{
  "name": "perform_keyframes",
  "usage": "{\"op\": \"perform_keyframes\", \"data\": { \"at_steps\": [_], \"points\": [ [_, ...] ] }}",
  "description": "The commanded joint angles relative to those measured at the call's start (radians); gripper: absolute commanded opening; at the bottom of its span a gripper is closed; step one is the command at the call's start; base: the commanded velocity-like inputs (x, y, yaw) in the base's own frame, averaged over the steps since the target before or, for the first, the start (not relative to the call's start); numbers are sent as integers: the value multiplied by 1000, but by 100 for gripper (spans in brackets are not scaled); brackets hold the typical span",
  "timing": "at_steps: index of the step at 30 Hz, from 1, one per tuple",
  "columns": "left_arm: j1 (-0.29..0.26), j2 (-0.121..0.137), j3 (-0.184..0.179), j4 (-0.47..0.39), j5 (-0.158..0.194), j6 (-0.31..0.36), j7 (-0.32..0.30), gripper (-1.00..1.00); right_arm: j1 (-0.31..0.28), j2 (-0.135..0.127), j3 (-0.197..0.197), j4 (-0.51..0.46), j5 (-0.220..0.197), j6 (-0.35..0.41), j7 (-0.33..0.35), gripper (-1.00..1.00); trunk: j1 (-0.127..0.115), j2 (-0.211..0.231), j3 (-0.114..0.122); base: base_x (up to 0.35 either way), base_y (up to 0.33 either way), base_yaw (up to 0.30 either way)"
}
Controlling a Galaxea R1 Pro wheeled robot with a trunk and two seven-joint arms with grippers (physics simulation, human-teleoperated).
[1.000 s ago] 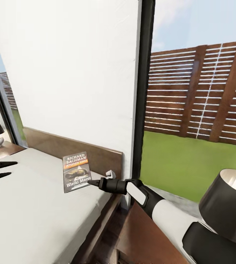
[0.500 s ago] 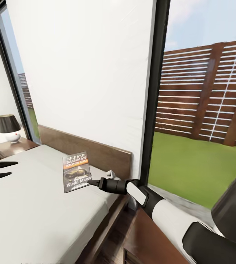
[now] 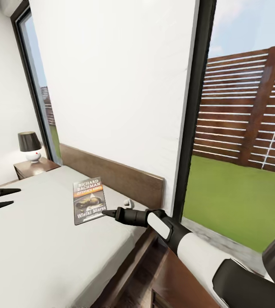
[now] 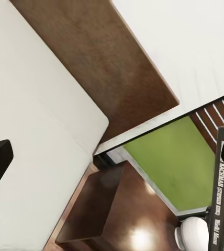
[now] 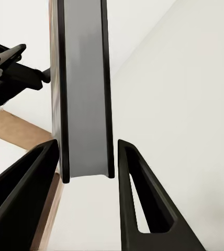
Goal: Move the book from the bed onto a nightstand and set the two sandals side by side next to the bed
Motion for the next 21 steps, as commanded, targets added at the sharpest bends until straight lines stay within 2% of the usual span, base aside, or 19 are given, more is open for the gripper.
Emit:
{"op": "perform_keyframes", "data": {
  "at_steps": [1,21],
  "points": [
    [-1,0,8,0,-10,10,-4,100,-2,0,2,1,-13,6,2,-100,0,-1,-1,-6,-8,190],
    [0,0,8,0,-12,8,0,100,-2,0,2,0,-14,6,2,-100,0,-1,-1,-1,-1,190]
  ]
}}
